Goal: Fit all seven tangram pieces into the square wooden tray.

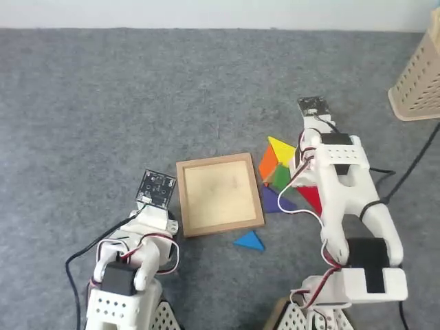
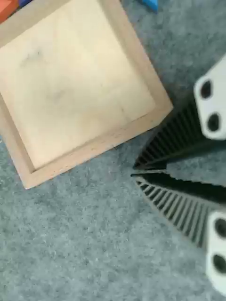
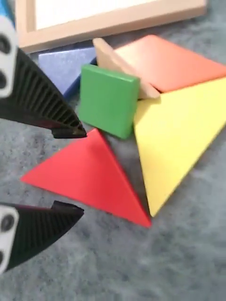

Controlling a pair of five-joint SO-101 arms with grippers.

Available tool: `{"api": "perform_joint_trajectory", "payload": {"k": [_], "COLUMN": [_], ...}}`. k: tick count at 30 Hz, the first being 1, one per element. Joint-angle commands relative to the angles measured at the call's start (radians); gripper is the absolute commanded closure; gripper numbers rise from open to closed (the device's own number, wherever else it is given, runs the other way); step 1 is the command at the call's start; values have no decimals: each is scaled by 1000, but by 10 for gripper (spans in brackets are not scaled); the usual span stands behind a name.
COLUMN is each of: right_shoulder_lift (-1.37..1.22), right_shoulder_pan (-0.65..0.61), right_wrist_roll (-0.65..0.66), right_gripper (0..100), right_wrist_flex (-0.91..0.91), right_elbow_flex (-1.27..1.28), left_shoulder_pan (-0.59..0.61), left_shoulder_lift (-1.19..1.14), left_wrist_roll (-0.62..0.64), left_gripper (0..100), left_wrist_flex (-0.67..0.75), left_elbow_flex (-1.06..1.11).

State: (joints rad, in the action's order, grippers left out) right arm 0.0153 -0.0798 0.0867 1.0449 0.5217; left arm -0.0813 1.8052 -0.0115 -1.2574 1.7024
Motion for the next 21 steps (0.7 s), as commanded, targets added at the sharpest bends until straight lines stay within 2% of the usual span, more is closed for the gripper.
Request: {"api": "perform_joint_trajectory", "payload": {"k": [1, 15, 21], "right_shoulder_lift": [10, -229, -219], "right_shoulder_pan": [-10, -25, -24], "right_wrist_roll": [-43, -48, -51], "right_gripper": [767, 766, 766], "right_wrist_flex": [-24, -22, 25], "right_elbow_flex": [-14, -170, -186], "left_shoulder_pan": [3, 3, 3], "left_shoulder_lift": [20, 20, 20], "left_wrist_roll": [6, 6, 6], "left_gripper": [988, 988, 988], "left_wrist_flex": [-6, -6, -6], "left_elbow_flex": [-18, -18, -18]}}
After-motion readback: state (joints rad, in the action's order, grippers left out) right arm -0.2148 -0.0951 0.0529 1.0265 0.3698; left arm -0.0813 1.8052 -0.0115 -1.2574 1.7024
